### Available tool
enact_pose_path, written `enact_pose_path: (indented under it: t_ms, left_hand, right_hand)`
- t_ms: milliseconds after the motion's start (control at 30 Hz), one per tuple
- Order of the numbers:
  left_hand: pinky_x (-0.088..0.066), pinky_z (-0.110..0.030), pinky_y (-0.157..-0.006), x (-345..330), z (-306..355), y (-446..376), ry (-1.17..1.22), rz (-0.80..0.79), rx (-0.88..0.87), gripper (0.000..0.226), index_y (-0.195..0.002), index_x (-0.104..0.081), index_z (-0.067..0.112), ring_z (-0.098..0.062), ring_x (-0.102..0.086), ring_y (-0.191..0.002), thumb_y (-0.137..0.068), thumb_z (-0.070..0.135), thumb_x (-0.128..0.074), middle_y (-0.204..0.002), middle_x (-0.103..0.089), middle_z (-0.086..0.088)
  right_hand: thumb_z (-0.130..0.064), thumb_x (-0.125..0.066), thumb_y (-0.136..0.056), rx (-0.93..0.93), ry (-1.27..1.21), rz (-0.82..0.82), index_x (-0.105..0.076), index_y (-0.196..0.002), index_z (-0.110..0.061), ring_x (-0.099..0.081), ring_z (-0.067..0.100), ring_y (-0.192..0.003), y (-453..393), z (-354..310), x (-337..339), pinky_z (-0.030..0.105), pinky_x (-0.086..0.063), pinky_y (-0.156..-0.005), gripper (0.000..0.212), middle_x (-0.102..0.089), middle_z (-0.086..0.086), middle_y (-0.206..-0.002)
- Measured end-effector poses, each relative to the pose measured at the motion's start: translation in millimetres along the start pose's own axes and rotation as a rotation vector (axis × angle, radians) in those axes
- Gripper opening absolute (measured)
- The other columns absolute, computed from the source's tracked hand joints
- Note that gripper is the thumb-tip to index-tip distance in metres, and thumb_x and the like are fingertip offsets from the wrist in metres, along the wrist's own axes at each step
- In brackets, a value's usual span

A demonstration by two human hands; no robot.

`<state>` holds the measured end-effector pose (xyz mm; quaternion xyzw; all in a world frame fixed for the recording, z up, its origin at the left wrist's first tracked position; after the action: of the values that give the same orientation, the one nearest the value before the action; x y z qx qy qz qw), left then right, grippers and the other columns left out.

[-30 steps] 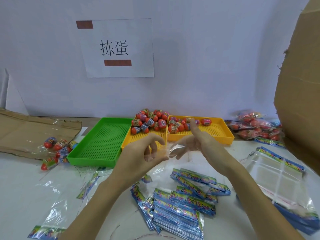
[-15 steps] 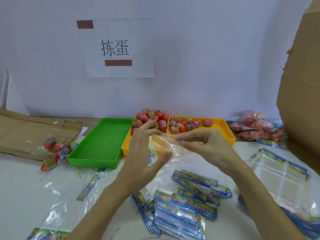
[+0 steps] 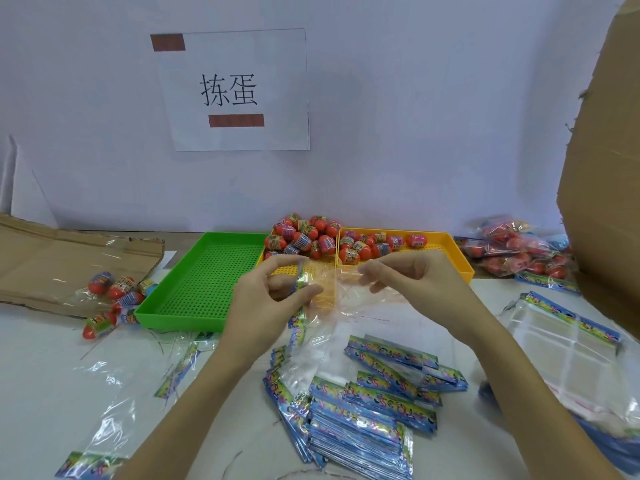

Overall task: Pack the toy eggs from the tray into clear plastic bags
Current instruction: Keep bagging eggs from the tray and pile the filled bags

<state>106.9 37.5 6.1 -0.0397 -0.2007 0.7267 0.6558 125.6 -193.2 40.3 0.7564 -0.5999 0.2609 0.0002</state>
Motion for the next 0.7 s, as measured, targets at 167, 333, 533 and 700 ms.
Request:
enact_pose_path:
  t_ms: [167, 333, 533, 700]
  left_hand:
    - [-0.062, -0.03, -0.088, -0.4, 2.1, 0.1, -0.052, 0.037, -0.076, 0.026, -0.116, -0.076, 0.017, -0.011, -0.079, -0.088, -0.091, 0.018, -0.08, -0.09, -0.082, 0.008]
    - [-0.06, -0.019, -0.083, -1.4, 4.2, 0.6, -0.005, -0.002, -0.104, 0.021, -0.106, -0.08, 0.022, -0.005, -0.077, -0.098, -0.088, 0.013, -0.084, -0.1, -0.081, 0.014]
    - [-0.063, -0.027, -0.084, -0.2, -0.3, -0.7, 0.039, 0.004, -0.04, 0.023, -0.101, -0.08, 0.025, -0.013, -0.078, -0.093, -0.084, 0.012, -0.087, -0.095, -0.082, 0.009]
    - [-0.06, -0.041, -0.073, 0.7, -2.9, -0.8, -0.035, 0.049, -0.024, 0.015, -0.091, -0.08, 0.022, -0.037, -0.071, -0.078, -0.081, 0.015, -0.09, -0.083, -0.077, 0.003]
  right_hand:
    - [-0.058, -0.065, -0.09, -0.096, -0.039, -0.043, -0.078, -0.114, -0.033, -0.071, -0.001, -0.102, 0.3, 7.5, -2.5, 0.027, -0.051, -0.099, 0.037, -0.079, -0.015, -0.102]
    - [-0.059, -0.07, -0.083, -0.21, -0.315, -0.057, -0.081, -0.107, -0.025, -0.075, 0.017, -0.106, 2.4, 19.5, -10.2, 0.039, -0.048, -0.095, 0.043, -0.079, 0.001, -0.111]
    - [-0.044, -0.08, -0.082, -0.331, -0.366, -0.072, -0.083, -0.101, -0.023, -0.073, 0.013, -0.108, 3.5, 31.7, -15.4, 0.027, -0.047, -0.082, 0.028, -0.079, 0.001, -0.111]
    - [-0.049, -0.084, -0.077, -0.299, -0.204, 0.072, -0.085, -0.091, -0.034, -0.07, 0.0, -0.098, 1.4, 28.1, -9.0, 0.025, -0.055, -0.085, 0.02, -0.08, -0.011, -0.097]
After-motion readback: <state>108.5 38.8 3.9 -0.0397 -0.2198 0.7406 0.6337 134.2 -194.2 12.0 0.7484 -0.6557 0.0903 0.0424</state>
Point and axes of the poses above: each hand's wrist, its own y-axis away from the middle knuckle, its own x-axis out of the back of the hand, z = x × y, the point moved 7 cm from there along -y, towards the middle knuckle
